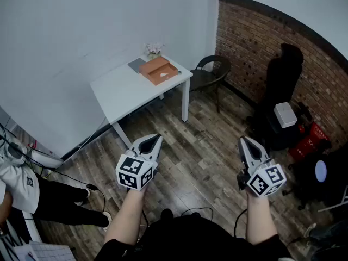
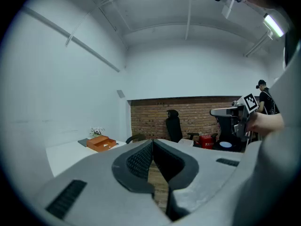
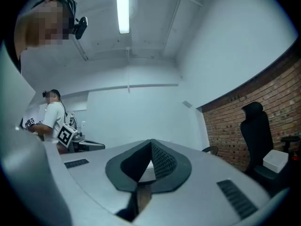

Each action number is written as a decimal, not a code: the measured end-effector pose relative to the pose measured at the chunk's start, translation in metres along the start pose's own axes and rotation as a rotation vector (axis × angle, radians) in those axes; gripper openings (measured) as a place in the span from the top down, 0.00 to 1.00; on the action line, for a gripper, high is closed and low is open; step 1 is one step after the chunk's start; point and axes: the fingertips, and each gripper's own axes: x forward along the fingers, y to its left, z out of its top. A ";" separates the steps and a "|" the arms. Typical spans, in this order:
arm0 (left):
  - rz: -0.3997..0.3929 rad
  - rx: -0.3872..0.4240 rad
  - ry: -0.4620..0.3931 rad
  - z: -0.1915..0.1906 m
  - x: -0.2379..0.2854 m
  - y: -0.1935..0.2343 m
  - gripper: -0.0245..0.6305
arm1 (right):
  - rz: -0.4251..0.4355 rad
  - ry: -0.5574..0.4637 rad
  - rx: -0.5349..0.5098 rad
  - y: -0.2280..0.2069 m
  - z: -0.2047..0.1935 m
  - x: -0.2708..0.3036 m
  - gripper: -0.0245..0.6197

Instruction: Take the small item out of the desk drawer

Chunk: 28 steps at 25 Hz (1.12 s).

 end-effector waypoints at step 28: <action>0.021 -0.016 0.021 -0.007 0.048 -0.037 0.95 | 0.082 0.033 0.141 -0.073 -0.030 -0.005 0.95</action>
